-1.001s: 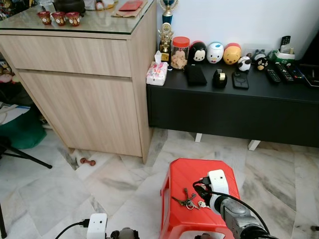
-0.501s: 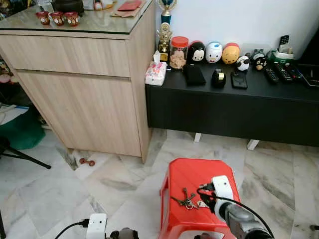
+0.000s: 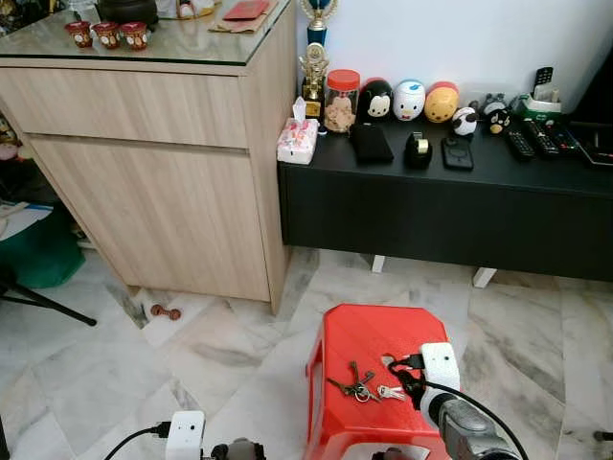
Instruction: Hang keys on a hook
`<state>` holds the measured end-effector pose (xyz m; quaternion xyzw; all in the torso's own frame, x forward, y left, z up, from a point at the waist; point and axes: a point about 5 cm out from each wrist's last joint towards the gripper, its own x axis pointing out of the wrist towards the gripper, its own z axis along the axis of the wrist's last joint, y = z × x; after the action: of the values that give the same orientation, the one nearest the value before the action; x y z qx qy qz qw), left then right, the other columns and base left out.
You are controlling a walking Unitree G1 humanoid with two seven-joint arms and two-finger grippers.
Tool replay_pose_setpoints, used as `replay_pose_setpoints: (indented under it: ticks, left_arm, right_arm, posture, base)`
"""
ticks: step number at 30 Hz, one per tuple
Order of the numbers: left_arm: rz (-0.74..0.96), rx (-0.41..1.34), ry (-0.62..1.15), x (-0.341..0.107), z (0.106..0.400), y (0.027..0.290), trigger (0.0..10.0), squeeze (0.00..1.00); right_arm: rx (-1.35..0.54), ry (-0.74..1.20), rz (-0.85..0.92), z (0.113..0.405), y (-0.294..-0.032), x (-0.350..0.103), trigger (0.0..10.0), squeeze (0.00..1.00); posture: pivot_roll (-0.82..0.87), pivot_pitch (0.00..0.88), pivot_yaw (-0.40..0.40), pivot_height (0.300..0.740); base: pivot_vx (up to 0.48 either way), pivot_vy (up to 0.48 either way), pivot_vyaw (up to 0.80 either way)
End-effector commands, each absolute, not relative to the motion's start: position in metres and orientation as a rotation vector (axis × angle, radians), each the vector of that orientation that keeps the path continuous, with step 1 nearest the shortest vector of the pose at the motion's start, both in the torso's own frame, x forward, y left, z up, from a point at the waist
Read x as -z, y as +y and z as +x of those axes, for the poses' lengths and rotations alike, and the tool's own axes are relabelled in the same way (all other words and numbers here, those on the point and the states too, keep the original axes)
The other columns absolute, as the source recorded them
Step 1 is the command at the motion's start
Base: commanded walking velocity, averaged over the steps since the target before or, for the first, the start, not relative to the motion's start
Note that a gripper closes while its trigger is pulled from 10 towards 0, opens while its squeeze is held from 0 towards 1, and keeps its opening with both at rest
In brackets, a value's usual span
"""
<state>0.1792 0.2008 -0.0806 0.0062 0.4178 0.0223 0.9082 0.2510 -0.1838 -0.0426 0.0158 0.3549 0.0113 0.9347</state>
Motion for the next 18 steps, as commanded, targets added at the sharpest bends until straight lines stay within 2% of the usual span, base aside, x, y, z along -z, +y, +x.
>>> replay_pose_setpoints:
  ticks: [1,11,18]
  left_arm:
    - [-0.005,-0.041,0.953,0.0918,0.1573,0.1989,10.0,0.0]
    - [-0.004,-0.042,0.963,0.0923,0.1547,0.2025,10.0,0.0]
    - [-0.002,-0.049,0.968,0.0924,0.1531,0.2061,10.0,0.0]
  right_arm:
    - [0.023,0.72,0.053,0.2453,-0.1901,0.0454,10.0,0.0]
    - [0.06,0.709,0.078,0.2359,-0.197,0.0498,10.0,0.0]
    - [0.049,0.696,0.08,0.241,-0.1912,0.0472,10.0,0.0]
  posture:
    - [0.03,0.067,-0.041,0.648]
    - [0.03,0.064,-0.04,0.648]
    - [0.03,0.061,-0.041,0.648]
  base:
    - [0.0,0.0,0.0]
    - [0.0,0.0,0.0]
    - [0.0,0.0,0.0]
